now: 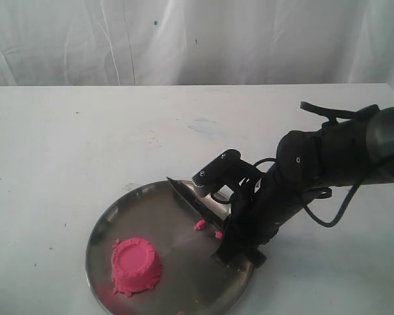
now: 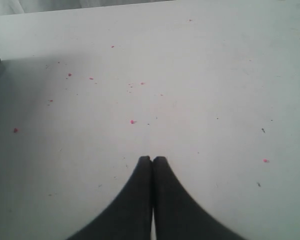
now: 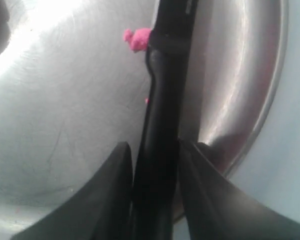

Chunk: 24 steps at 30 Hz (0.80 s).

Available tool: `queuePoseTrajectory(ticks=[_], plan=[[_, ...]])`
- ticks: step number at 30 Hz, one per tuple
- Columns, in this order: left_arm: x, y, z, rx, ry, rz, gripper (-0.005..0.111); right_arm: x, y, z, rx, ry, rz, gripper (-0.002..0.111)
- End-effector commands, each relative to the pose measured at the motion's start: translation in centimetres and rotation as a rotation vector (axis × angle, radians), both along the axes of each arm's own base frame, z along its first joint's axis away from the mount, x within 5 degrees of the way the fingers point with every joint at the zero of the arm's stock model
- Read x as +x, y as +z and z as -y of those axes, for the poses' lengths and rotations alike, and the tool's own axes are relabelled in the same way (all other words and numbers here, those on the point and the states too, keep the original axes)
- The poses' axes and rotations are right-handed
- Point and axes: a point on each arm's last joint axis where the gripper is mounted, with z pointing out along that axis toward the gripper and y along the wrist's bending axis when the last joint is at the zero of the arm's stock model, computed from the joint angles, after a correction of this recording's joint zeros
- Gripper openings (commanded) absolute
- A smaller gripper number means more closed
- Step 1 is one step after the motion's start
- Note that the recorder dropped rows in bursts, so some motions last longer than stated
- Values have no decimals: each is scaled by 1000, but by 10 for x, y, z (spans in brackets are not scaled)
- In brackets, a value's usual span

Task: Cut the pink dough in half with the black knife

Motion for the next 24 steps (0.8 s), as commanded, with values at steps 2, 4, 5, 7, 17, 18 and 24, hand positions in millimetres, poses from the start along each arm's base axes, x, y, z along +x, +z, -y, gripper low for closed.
queuePoseTrajectory(ticks=[2, 4, 5, 7, 17, 18, 24], plan=[[0, -1, 0, 2, -1, -1, 0, -4, -1, 1, -40, 95, -20, 21], [0, -1, 0, 2, -1, -1, 0, -2, 4, -1, -34, 99, -17, 21], [0, -1, 0, 2, -1, -1, 0, -2, 7, -1, -33, 103, -22, 21], [0, -1, 0, 2, -1, -1, 0, -1, 15, -3, -25, 108, -23, 21], [0, -1, 0, 2, -1, -1, 0, -23, 30, 4, -67, 49, -262, 21], [0, -1, 0, 2, -1, -1, 0, -23, 28, 4, -72, 50, -271, 21], [0, -1, 0, 2, -1, -1, 0, -19, 14, 4, -100, 25, -294, 22]])
